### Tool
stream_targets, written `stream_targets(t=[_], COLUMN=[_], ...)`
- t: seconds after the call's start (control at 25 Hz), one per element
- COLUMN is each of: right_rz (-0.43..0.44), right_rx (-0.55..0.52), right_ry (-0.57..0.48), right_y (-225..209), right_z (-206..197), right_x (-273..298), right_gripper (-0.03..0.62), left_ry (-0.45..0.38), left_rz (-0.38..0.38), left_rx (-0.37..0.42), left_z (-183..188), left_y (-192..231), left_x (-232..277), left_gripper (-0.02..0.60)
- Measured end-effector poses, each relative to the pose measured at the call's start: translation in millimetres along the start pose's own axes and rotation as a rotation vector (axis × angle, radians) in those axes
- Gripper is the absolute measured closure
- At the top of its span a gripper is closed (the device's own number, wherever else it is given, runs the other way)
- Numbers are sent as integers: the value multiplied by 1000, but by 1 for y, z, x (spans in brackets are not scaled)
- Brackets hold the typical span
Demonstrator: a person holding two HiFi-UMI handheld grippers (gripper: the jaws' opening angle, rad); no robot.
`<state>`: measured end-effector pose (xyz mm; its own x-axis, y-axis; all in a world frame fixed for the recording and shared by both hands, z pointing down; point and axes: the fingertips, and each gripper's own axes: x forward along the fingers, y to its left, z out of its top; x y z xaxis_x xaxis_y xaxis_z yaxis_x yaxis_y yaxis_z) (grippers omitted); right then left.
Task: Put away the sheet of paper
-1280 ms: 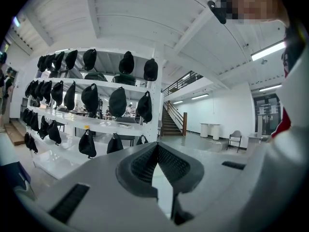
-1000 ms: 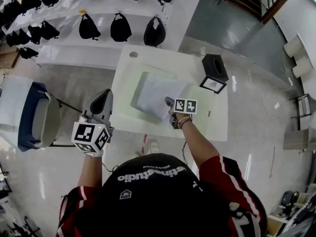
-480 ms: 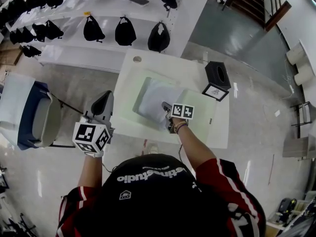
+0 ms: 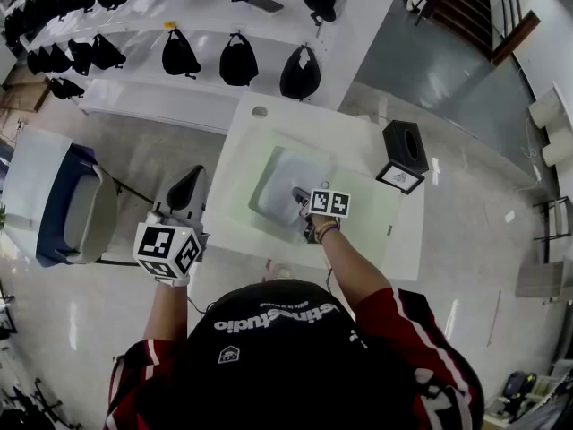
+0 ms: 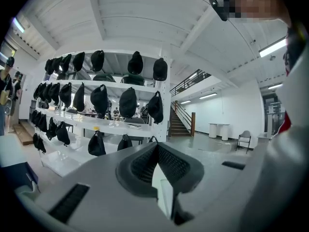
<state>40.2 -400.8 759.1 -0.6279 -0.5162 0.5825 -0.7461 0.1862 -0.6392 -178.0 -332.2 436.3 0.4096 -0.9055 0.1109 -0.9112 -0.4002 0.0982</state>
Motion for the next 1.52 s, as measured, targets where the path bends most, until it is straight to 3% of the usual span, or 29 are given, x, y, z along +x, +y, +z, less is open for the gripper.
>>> stream_targets(t=[0.72, 0.88, 1.4, 1.52], right_rz=[4, -13, -187, -208], right_rx=[18, -9, -109, -97], right_ry=[32, 44, 48, 36], right_y=[1, 1, -31, -38], right_z=[4, 4, 0, 0], right_x=[21, 18, -15, -23], right_gripper=[589, 561, 368, 358], left_ry=[26, 25, 23, 17], left_rz=[31, 31, -11, -19], left_rx=[24, 22, 18, 13], left_z=[3, 3, -1, 0], left_y=[4, 2, -14, -16], left_x=[-11, -12, -10, -10], left_gripper=[578, 578, 578, 578])
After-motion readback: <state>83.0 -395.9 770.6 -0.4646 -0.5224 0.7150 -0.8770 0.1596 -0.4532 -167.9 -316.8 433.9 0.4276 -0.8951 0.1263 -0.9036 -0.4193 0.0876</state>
